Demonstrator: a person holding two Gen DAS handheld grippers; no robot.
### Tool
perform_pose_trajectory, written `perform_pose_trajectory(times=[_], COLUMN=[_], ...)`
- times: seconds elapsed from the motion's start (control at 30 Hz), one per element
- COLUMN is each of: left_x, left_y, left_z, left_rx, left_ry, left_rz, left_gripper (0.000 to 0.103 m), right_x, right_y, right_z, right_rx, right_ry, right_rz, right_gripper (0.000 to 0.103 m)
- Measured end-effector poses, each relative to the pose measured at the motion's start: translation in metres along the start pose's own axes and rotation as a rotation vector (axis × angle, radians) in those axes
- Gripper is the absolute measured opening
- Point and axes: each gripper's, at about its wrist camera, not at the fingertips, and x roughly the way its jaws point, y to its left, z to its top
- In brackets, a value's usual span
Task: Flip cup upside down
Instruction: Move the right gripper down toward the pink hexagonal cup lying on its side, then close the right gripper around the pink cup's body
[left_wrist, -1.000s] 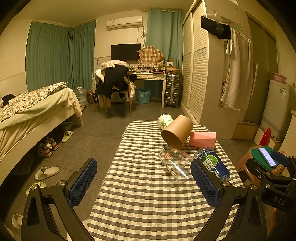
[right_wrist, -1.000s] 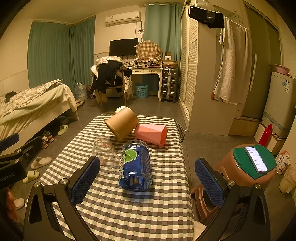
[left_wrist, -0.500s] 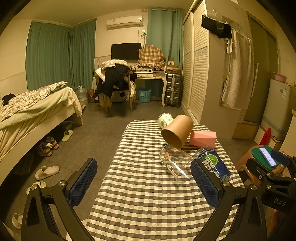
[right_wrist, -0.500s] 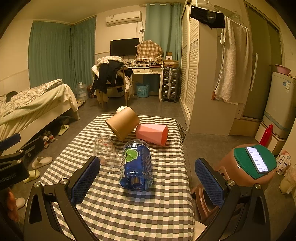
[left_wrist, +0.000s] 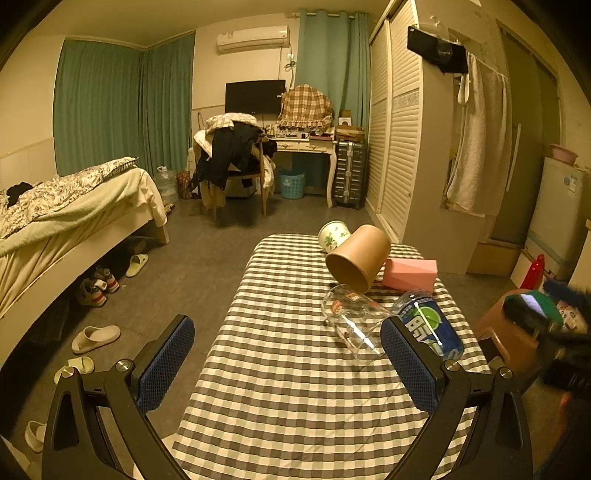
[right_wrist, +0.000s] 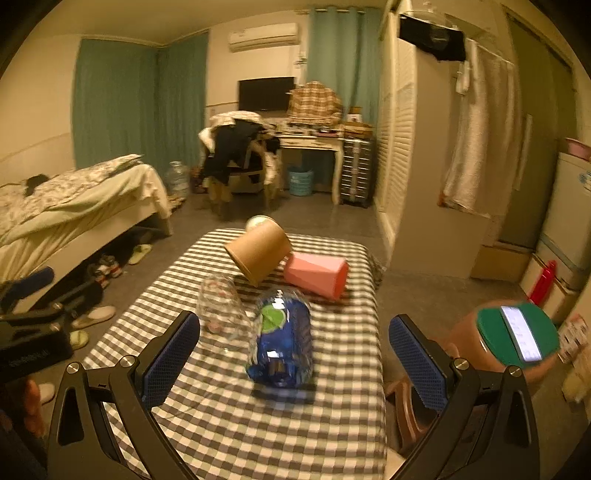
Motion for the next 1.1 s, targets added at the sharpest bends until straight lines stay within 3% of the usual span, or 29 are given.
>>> perform_pose_trajectory(times=[0.13,0.27,0.6,0.83,0.9,1.1], left_x=[0.012,0.031,0.090,0.128,0.134,0.140], left_y=[0.001,0.000,-0.014,-0.012,-0.010,-0.007], left_z=[0.006,0.011,0.019,0.014,0.013,0.009], left_rx=[-0.012,-0.029,-0.031,-0.013,-0.011,-0.013], left_ry=[0.020,0.049,0.122,0.186,0.195,0.202], left_rz=[0.027,0.049,0.096,0.129,0.136,0.124], left_gripper=[0.103,0.103,0.103,0.103,0.103,0.103], right_x=[0.018,0.062,0.214,0.299,0.316,0.337], right_y=[-0.017,-0.035,-0.045,-0.026,-0.030,-0.038], right_z=[0.028,0.056,0.075,0.049,0.049,0.048], right_rx=[-0.108,-0.273,-0.577,-0.672,-0.592,-0.561], right_ry=[0.001,0.031,0.302,0.544,0.621,0.677], right_rz=[0.034,0.025,0.178,0.263,0.336,0.340], right_gripper=[0.103,0.103,0.103,0.101,0.100,0.095])
